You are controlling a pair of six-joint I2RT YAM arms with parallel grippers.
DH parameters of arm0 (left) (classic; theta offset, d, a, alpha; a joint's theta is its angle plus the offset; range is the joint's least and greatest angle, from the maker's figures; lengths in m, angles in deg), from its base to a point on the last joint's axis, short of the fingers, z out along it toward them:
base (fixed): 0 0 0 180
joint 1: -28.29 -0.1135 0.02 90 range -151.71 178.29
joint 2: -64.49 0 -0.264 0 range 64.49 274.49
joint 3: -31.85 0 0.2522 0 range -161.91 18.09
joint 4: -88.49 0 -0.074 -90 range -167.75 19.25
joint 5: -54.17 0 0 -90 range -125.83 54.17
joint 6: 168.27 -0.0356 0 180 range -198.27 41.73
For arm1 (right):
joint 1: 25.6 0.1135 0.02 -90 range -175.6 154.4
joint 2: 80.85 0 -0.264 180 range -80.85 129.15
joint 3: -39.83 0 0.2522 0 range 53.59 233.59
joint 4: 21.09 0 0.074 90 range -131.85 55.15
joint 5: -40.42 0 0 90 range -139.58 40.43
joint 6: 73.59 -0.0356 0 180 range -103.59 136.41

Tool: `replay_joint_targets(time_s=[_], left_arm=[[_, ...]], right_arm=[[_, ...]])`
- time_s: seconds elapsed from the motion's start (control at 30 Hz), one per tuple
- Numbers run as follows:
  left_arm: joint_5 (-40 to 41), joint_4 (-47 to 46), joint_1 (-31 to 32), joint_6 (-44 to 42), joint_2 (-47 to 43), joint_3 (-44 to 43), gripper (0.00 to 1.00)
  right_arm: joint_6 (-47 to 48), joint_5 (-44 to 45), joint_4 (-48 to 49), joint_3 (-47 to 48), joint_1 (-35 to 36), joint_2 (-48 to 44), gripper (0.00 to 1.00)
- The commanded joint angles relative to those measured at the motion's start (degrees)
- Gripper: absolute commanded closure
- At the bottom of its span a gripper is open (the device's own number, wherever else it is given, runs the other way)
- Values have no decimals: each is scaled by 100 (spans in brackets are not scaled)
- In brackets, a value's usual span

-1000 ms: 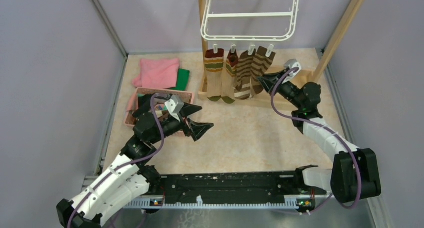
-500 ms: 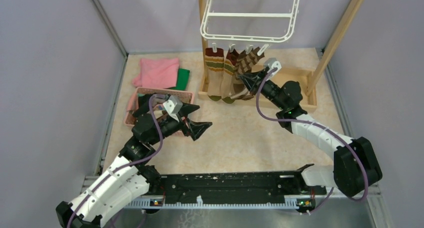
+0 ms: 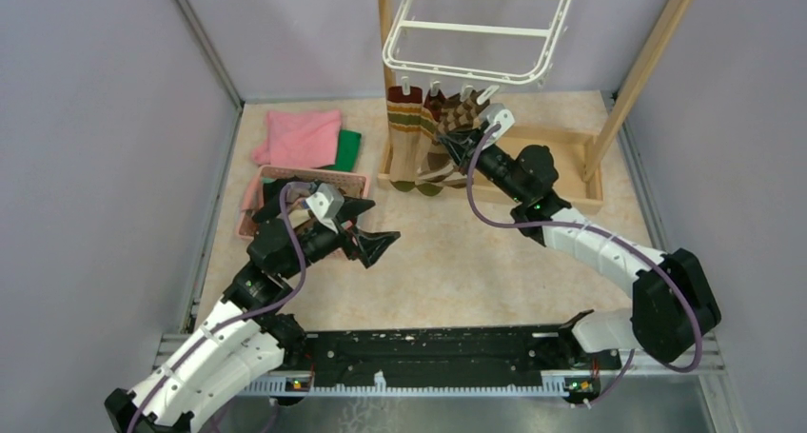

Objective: Clip the socks to the hanger
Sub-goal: Rotate the hanger at the clothesline.

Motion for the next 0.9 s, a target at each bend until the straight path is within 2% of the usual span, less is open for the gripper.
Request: replay_joint_targets(time_s=[0.0, 0.17, 0.3, 0.4, 0.67, 0.87], left_arm=[[106, -160, -22, -66, -19, -83, 1], [193, -235, -30, 20, 252, -269, 1], [450, -467, -45, 240, 566, -470, 1], [471, -789, -113, 480, 902, -673, 1], [52, -1844, -650, 1534, 2008, -1197, 1], [104, -2264, -996, 2493, 2715, -1730, 4]], right_arm=[[276, 70, -206, 100, 88, -381, 100], [402, -52, -754, 410, 179, -306, 99], [511, 10, -1066, 213, 181, -595, 67], [585, 178, -1265, -65, 167, -1043, 52], [231, 226, -1837, -810, -290, -2294, 29], [-192, 170, -2652, -752, -621, -3393, 23]])
